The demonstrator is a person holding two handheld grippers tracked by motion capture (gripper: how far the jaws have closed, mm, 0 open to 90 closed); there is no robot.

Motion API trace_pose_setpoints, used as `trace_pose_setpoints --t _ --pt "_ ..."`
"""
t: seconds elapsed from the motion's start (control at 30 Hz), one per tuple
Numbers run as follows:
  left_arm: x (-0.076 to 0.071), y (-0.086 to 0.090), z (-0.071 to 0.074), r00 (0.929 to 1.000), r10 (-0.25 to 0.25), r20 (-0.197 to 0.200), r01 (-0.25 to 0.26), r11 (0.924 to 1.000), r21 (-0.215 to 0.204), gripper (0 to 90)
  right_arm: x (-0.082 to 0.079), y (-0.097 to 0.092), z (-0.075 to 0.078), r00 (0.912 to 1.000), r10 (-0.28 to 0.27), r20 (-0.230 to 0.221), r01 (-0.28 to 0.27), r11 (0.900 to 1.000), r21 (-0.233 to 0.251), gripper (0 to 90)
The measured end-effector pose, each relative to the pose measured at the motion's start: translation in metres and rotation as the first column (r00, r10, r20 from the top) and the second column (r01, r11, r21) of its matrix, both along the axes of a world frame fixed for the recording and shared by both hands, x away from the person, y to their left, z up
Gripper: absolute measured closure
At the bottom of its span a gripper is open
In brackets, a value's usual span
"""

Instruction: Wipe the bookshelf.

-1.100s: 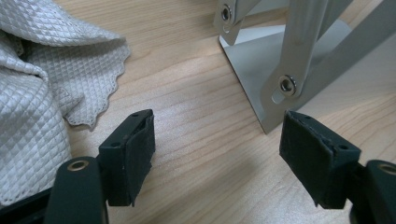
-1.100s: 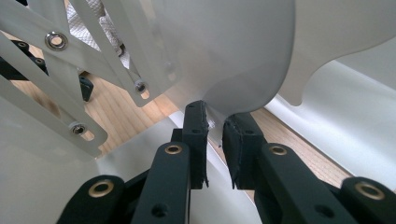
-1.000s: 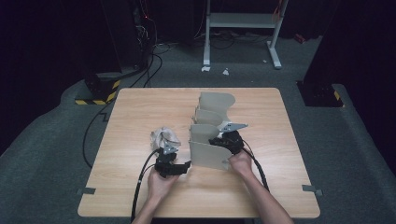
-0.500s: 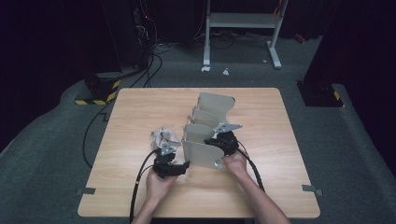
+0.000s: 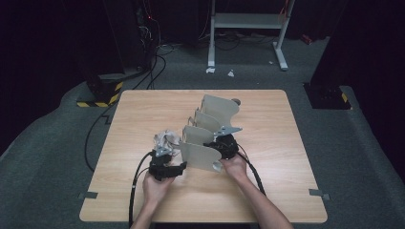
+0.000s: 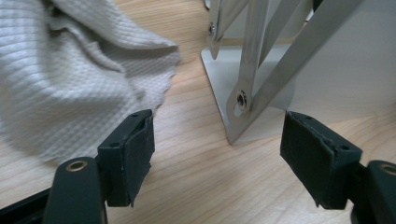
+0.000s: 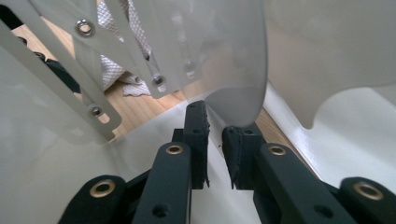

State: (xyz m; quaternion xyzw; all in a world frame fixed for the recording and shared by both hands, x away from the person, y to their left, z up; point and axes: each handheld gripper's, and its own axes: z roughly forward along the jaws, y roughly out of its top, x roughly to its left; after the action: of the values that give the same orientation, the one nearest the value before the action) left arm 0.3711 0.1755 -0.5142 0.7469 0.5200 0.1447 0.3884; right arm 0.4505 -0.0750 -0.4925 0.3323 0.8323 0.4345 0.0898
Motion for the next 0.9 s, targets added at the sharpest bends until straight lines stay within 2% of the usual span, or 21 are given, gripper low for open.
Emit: trace_pose_setpoints --t 0.13,0.23,0.4,0.6,0.67,0.7,0.9 --pt "0.000 0.003 0.001 0.9998 0.017 -0.004 -0.017 0.9999 0.001 26.3 0.000 0.005 0.001 0.9998 0.018 0.003 -0.018 0.9998 -0.010 76.4" --pt "0.000 0.000 0.000 0.9999 0.013 0.000 -0.013 0.9999 0.000 26.5 -0.001 -0.001 0.003 0.9998 0.021 0.007 -0.021 0.9998 -0.006 73.3" --pt "-0.001 -0.007 0.000 1.0000 -0.002 0.004 0.002 1.0000 0.005 26.5 0.001 -0.029 0.012 0.9993 -0.023 0.030 0.023 0.9997 0.007 67.5" --pt "-0.001 -0.011 0.002 0.9999 -0.014 0.009 0.014 0.9999 -0.005 25.9 0.011 -0.058 0.023 0.9941 -0.098 0.046 0.098 0.9951 0.007 68.6" --pt "-0.001 -0.011 0.002 0.9999 -0.014 0.008 0.014 0.9999 -0.009 25.8 0.014 -0.060 0.026 0.9930 -0.105 0.054 0.105 0.9944 0.012 68.8" --pt "-0.001 -0.011 0.003 0.9999 -0.013 0.009 0.013 0.9999 -0.011 25.9 0.017 -0.059 0.027 0.9933 -0.105 0.049 0.105 0.9944 -0.004 68.8" --pt "-0.003 -0.012 0.007 0.9998 -0.007 0.018 0.008 0.9998 -0.019 25.8 0.033 -0.046 0.039 0.9938 -0.096 0.055 0.097 0.9951 -0.019 69.5"
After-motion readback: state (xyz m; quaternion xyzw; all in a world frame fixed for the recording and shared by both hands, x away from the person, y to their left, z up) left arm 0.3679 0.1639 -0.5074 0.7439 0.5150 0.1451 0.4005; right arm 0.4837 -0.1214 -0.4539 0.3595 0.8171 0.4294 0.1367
